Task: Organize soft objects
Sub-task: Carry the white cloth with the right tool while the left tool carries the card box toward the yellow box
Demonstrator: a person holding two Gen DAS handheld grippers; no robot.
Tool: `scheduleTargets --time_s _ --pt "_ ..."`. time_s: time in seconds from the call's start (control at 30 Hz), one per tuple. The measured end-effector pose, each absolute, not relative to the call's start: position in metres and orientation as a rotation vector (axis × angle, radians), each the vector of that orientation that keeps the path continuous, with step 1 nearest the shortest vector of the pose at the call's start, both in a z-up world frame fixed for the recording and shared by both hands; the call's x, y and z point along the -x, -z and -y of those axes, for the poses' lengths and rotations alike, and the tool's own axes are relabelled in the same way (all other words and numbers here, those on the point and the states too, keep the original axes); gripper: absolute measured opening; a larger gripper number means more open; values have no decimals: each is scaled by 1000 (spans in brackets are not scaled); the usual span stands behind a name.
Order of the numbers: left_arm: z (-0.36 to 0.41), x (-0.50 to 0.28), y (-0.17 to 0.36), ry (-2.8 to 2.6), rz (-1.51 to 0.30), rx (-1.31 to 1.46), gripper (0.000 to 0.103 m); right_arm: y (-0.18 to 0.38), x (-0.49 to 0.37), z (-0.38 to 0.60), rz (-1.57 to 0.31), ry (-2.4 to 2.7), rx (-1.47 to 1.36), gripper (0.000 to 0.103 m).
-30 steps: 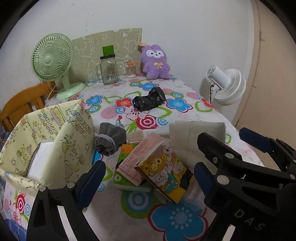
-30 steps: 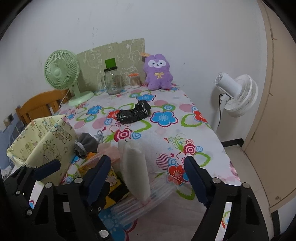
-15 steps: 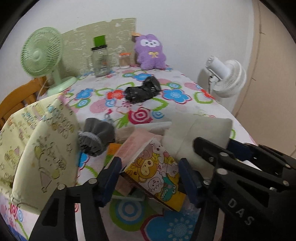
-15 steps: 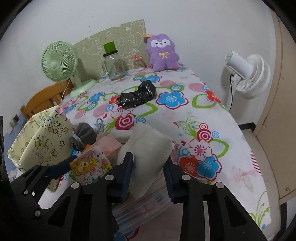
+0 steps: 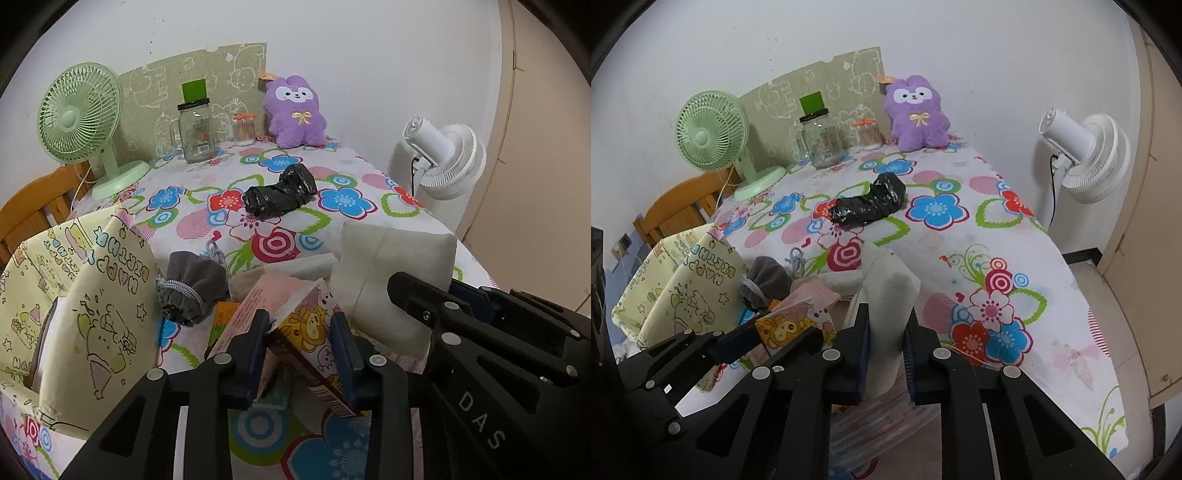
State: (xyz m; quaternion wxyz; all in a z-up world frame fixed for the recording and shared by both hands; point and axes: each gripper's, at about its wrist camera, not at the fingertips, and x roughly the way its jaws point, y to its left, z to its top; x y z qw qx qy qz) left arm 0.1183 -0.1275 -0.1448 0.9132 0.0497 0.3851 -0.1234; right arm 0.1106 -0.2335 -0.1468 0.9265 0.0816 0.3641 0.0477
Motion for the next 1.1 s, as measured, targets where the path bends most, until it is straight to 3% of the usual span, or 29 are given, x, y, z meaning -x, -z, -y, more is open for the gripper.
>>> scheduleTargets --time_s 0.43,1.1 --pt "120 -108 123 261 -753 -78 20 119 -95 226 -688 -83 -151 19" --pt "113 -83 72 236 -653 -119 19 67 -67 213 -585 -43 -124 19"
